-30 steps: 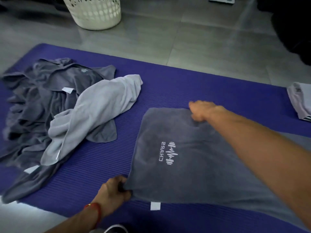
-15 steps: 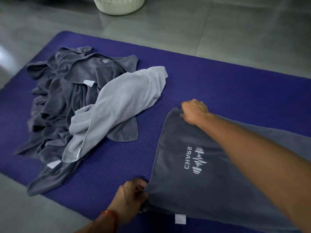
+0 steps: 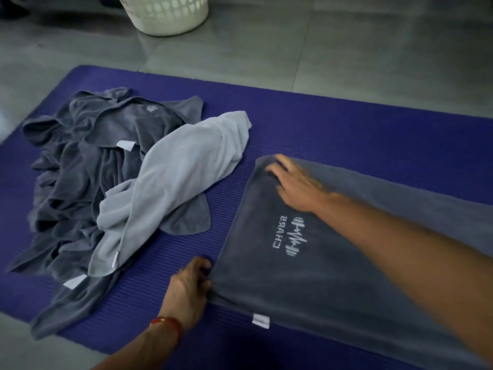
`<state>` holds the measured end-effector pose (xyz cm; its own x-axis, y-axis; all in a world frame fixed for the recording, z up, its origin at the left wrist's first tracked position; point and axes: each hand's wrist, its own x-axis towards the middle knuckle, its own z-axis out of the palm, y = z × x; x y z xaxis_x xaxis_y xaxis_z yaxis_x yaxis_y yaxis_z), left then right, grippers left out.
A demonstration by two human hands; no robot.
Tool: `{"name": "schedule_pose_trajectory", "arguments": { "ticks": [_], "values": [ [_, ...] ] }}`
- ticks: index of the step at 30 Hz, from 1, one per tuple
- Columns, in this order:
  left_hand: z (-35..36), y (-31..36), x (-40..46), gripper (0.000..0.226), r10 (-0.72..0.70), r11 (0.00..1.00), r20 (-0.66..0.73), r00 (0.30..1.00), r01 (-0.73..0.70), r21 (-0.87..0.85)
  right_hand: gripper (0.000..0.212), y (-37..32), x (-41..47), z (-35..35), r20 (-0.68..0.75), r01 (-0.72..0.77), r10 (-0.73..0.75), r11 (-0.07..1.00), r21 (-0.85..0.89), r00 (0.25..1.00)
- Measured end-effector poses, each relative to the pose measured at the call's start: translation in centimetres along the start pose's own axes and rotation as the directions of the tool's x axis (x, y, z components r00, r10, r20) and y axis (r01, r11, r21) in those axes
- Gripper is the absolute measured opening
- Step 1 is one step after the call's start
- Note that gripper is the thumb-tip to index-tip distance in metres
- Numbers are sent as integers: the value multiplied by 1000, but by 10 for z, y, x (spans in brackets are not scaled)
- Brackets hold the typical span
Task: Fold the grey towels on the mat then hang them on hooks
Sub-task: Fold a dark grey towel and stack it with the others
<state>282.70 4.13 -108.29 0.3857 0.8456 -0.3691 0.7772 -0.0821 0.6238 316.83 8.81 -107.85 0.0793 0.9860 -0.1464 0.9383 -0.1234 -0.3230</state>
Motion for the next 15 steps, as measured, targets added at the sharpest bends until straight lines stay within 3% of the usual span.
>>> {"name": "schedule_pose_trajectory", "arguments": {
  "ticks": [3,5,8,11,13,15],
  "values": [
    [7,-3,-3,36,43,998,-36,998,-42,42,44,9,-70,8,-57,153,-163,976,-156,985],
    [7,-4,-5,30,114,979,-95,989,-95,182,36,17,-131,7,-46,278,-297,930,-241,954],
    [9,12,-7,21,378,862,-109,919,-306,405,18,35,-231,2,38,331,-336,891,-312,941],
    [39,50,-17,17,685,651,78,724,-657,381,15,53,-327,-1,63,249,-243,901,-355,968],
    [75,73,-32,15,799,450,278,534,-836,314,18,67,-377,1,84,166,-146,918,-359,986],
    [111,85,-45,13,830,266,418,369,-921,285,18,80,-411,7,78,55,-28,927,-371,997]
  ]
}}
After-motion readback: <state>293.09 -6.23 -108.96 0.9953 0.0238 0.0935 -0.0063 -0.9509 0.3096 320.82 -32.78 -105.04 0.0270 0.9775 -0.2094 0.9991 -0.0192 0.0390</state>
